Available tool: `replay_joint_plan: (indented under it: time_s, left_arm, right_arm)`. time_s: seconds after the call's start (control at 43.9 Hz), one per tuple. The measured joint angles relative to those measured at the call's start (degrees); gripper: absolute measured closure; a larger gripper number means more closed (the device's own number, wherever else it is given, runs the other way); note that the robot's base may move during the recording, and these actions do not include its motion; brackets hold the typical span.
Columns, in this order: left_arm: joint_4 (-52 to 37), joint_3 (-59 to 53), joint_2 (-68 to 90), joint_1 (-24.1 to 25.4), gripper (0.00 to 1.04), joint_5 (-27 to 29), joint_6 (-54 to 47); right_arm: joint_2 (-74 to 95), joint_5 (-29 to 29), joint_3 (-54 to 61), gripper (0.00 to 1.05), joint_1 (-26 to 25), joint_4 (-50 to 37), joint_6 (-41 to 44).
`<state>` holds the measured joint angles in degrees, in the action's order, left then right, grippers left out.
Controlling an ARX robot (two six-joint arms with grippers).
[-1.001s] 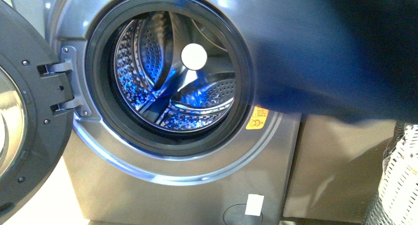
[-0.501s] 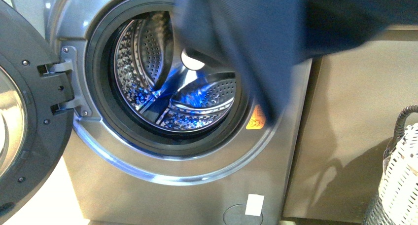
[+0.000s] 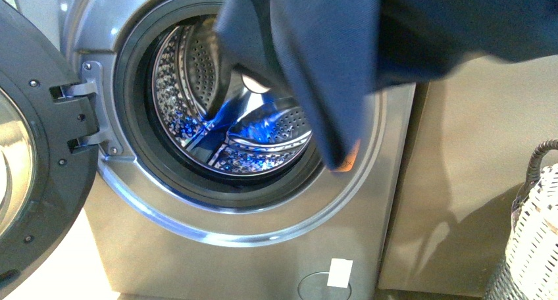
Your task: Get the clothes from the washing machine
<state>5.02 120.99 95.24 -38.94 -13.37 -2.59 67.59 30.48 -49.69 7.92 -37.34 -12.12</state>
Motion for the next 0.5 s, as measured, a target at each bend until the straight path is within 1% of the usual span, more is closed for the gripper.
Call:
replay_joint_plan:
  time_s: [0.159,0.41,0.501]
  left_arm:
    - [0.0,0.0,0.0,0.0,1.0,0.22,0.0]
    - [-0.02,0.0,0.0,0.02,1.0,0.31,0.0]
    - [-0.02,0.0,0.0,0.04,1.0,0.33,0.0]
  right_arm:
    - [4.83,-1.27,-4.09,0.07,2.27,-0.17,0.02]
    - [10.16,-5.77,-9.75,0.08,3.96,-4.5,-3.89]
    - [11.1,-7.37,-10.05,0.26,4.2,-5.03,-4.46]
